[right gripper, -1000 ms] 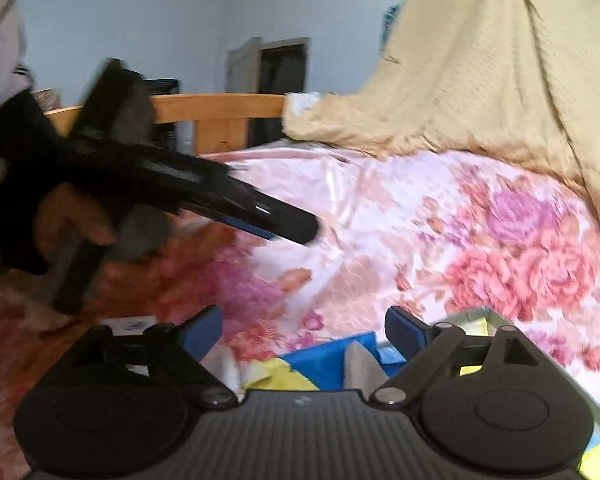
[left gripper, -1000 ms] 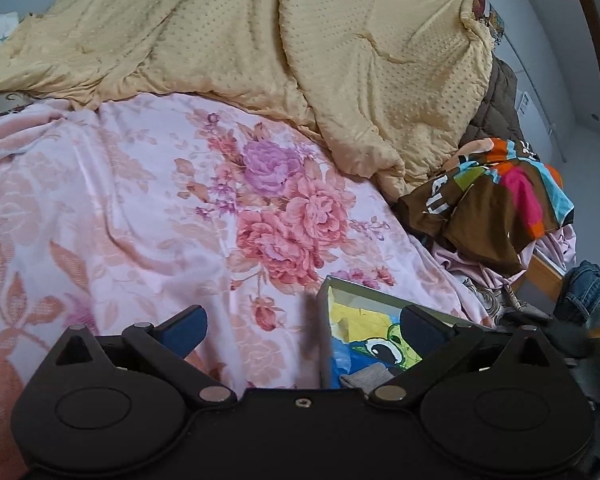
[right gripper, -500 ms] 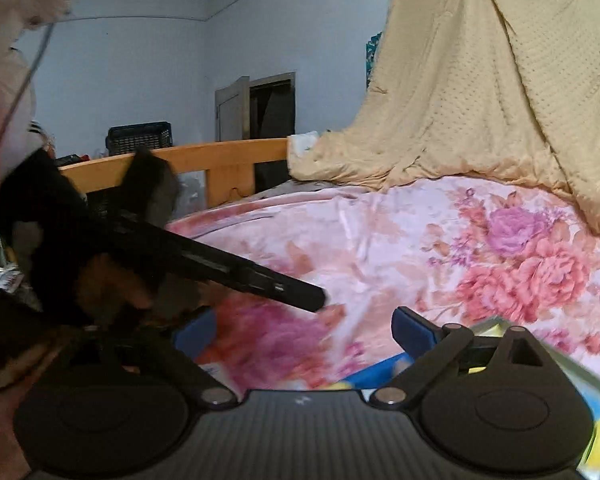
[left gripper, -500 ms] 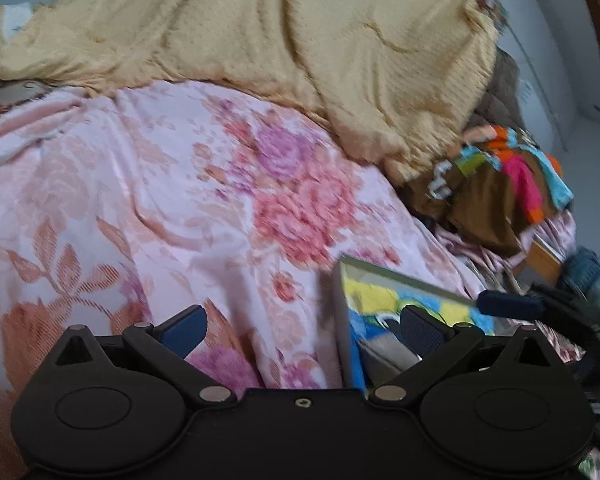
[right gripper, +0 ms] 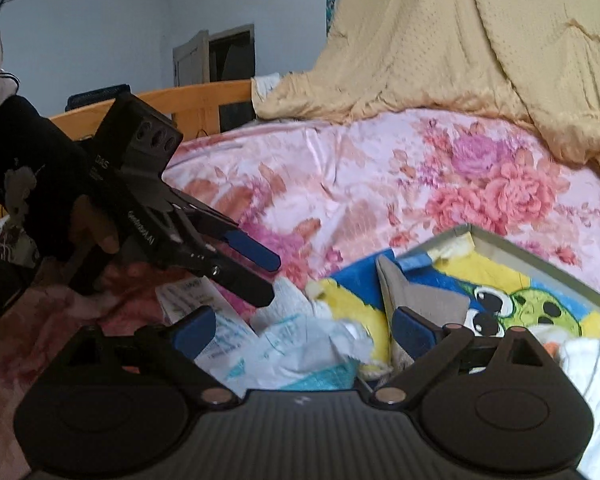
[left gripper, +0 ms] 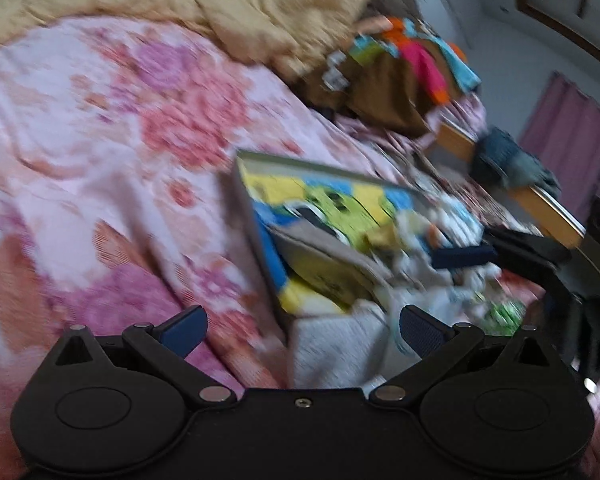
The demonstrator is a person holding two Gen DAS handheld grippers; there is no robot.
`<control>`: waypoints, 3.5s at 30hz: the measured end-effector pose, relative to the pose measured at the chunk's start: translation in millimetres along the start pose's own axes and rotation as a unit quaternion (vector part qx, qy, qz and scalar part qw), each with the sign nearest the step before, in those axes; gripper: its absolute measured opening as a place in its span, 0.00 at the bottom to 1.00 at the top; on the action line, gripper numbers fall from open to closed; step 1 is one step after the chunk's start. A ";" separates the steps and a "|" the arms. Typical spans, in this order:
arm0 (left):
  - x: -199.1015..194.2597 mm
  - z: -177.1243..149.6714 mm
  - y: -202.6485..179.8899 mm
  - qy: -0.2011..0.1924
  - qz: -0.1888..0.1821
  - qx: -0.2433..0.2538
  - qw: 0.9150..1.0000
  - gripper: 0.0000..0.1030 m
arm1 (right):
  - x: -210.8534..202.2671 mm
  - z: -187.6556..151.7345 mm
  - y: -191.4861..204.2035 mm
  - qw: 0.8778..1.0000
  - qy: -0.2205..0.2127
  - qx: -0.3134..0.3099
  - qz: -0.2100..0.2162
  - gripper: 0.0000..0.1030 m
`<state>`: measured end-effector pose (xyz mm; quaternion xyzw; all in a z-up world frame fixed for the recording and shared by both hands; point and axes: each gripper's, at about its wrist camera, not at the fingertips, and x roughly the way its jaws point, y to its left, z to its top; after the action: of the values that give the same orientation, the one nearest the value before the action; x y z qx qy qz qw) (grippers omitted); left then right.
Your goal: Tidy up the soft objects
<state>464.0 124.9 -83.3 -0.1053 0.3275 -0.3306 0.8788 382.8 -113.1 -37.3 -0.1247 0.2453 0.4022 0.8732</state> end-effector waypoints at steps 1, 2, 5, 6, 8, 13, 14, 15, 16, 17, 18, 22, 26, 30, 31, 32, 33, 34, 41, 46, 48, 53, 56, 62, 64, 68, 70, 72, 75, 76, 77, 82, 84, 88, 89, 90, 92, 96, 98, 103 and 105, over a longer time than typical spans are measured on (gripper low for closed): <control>3.0 -0.7 -0.2 0.008 -0.006 0.005 1.000 0.95 | 1.0 -1.1 -1.8 1.000 0.001 0.004 0.000 0.95; 5.5 -1.7 0.1 0.015 -0.012 0.009 1.000 0.91 | 1.5 -2.3 -4.3 1.000 0.003 0.013 0.004 0.94; 11.1 -4.3 0.7 0.032 -0.030 0.013 0.999 0.80 | 2.7 -5.7 -9.5 0.999 0.012 0.036 0.013 0.86; 13.0 -4.6 0.7 0.038 -0.037 0.014 0.999 0.75 | 3.1 -6.6 -10.0 0.999 0.015 0.039 0.014 0.80; 16.4 -4.4 0.5 0.045 -0.049 0.013 0.998 0.68 | 4.1 -8.9 -10.8 0.999 0.021 0.046 0.016 0.73; 22.2 -4.0 0.9 0.059 -0.054 0.011 0.997 0.46 | 0.5 -12.3 -14.7 0.997 0.011 0.070 0.020 0.62; 22.2 -3.7 2.0 0.059 -0.053 0.007 0.997 0.43 | -0.5 -13.0 -16.4 0.997 0.009 0.078 0.021 0.59; 21.9 -3.7 3.5 0.059 -0.053 0.001 0.997 0.38 | -1.2 -13.3 -17.5 0.996 0.008 0.084 0.021 0.56; 21.7 -3.4 4.9 0.059 -0.052 -0.005 0.997 0.38 | -2.8 -14.1 -18.3 0.996 0.005 0.087 0.020 0.53; 21.3 -3.2 5.4 0.060 -0.052 -0.007 0.997 0.37 | -4.3 -14.4 -18.5 0.996 0.002 0.088 0.016 0.48; 20.4 -3.3 4.5 0.061 -0.052 -0.006 0.997 0.35 | -6.1 -14.7 -18.6 0.996 0.000 0.088 0.012 0.44; 16.1 -3.1 -4.6 0.058 -0.054 0.011 0.997 0.29 | -13.7 -14.3 -20.4 0.995 -0.007 0.097 0.006 0.39; 10.8 -0.8 -14.6 0.051 -0.047 0.021 0.997 0.26 | -23.1 -10.0 -17.9 0.996 -0.016 0.084 -0.004 0.36; -0.6 5.3 -19.4 0.030 -0.047 0.016 0.998 0.19 | -38.6 1.1 -21.2 0.996 -0.039 0.081 -0.015 0.35; -4.3 7.7 -20.8 0.022 -0.045 0.015 0.999 0.18 | -42.0 4.0 -23.0 0.996 -0.044 0.080 -0.020 0.35; -6.7 9.9 -22.8 0.013 -0.042 0.016 0.999 0.17 | -45.0 7.1 -25.7 0.995 -0.049 0.079 -0.027 0.35; -7.6 12.0 -24.0 0.009 -0.042 0.016 0.999 0.17 | -47.2 9.5 -28.5 0.995 -0.053 0.078 -0.035 0.35; -7.0 14.1 -25.1 0.004 -0.040 0.016 0.999 0.17 | -48.6 12.0 -32.3 0.994 -0.057 0.080 -0.043 0.35; 12.5 24.8 -31.5 -0.019 -0.007 0.007 1.000 0.18 | -39.9 14.4 -56.4 0.987 -0.052 0.109 -0.110 0.35; 25.4 33.4 -34.2 -0.037 0.033 -0.009 0.999 0.18 | -27.2 8.9 -70.6 0.979 -0.049 0.137 -0.143 0.36; 31.4 34.7 -33.9 -0.037 0.043 -0.013 0.998 0.19 | -23.3 6.6 -73.7 0.977 -0.045 0.144 -0.152 0.38; 44.9 35.6 -33.9 -0.040 0.067 -0.005 0.997 0.22 | -16.1 2.5 -76.2 0.973 -0.036 0.150 -0.171 0.42; 50.9 35.4 -32.7 -0.039 0.085 -0.004 0.996 0.26 | -13.5 2.4 -76.0 0.971 -0.031 0.152 -0.184 0.45; 56.5 33.2 -33.3 -0.040 0.126 0.007 0.991 0.29 | -13.2 3.3 -75.4 0.967 -0.031 0.152 -0.203 0.55; 56.2 33.8 -35.1 -0.041 0.135 0.011 0.990 0.34 | -13.8 3.9 -75.4 0.966 -0.030 0.153 -0.207 0.58; 50.1 33.2 -40.5 -0.054 0.148 0.013 0.987 0.51 | -16.7 3.8 -72.5 0.964 -0.030 0.156 -0.213 0.68; 44.6 32.7 -44.8 -0.063 0.155 0.016 0.986 0.62 | -19.7 3.4 -70.4 0.963 -0.031 0.158 -0.217 0.73; 38.7 32.9 -48.9 -0.071 0.162 0.018 0.984 0.72 | -24.2 3.5 -67.3 0.962 -0.035 0.159 -0.220 0.79; 25.6 31.7 -57.0 -0.088 0.167 0.017 0.982 0.82 | -31.1 4.6 -62.9 0.960 -0.040 0.161 -0.224 0.82; 21.9 31.3 -59.2 -0.090 0.168 0.018 0.981 0.83 | -33.2 5.0 -60.8 0.960 -0.041 0.162 -0.226 0.83; 19.3 30.9 -61.9 -0.091 0.170 0.020 0.981 0.85 | -35.5 5.7 -59.2 0.959 -0.042 0.162 -0.227 0.85; 2.9 28.2 -72.8 -0.103 0.174 0.018 0.979 0.91 | -52.2 9.7 -46.2 0.958 -0.051 0.156 -0.237 0.92; -6.6 26.5 -78.5 -0.114 0.178 0.017 0.977 0.95 | -60.6 10.8 -39.8 0.956 -0.055 0.155 -0.243 0.94; -29.3 17.8 -92.1 -0.131 0.184 0.013 0.974 0.99 | -79.7 11.3 -21.6 0.953 -0.064 0.153 -0.255 0.98; -35.6 14.4 -95.7 -0.135 0.186 0.011 0.973 0.99 | -85.4 10.8 -15.6 0.952 -0.067 0.153 -0.257 0.99; -41.7 10.7 -99.7 -0.139 0.187 0.009 0.973 0.99 | -90.4 10.3 -10.6 0.951 -0.069 0.154 -0.259 1.00; -53.4 2.8 -108.0 -0.141 0.190 0.006 0.972 0.99 | -102.9 7.9 2.4 0.949 -0.075 0.156 -0.263 1.00; -79.0 -16.9 -126.1 -0.151 0.198 -0.008 0.969 0.99 | -126.9 -0.6 29.7 0.944 -0.083 0.161 -0.275 1.00; -90.5 -27.7 -134.7 -0.158 0.204 -0.014 0.966 0.99 | -138.5 -6.3 44.8 0.941 -0.087 0.166 -0.281 1.00; -115.9 -55.3 -158.5 -0.169 0.214 -0.019 0.962 0.99 | -162.2 -21.6 78.6 0.933 -0.097 0.178 -0.296 1.00; -124.5 -66.5 -166.3 -0.173 0.214 -0.019 0.961 0.99 | -169.5 -27.8 90.4 0.930 -0.099 0.183 -0.302 1.00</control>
<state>265.4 81.7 -4.3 -0.1048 0.1914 -0.1055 0.9702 210.5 -175.0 26.9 0.0096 0.1772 0.0779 0.9810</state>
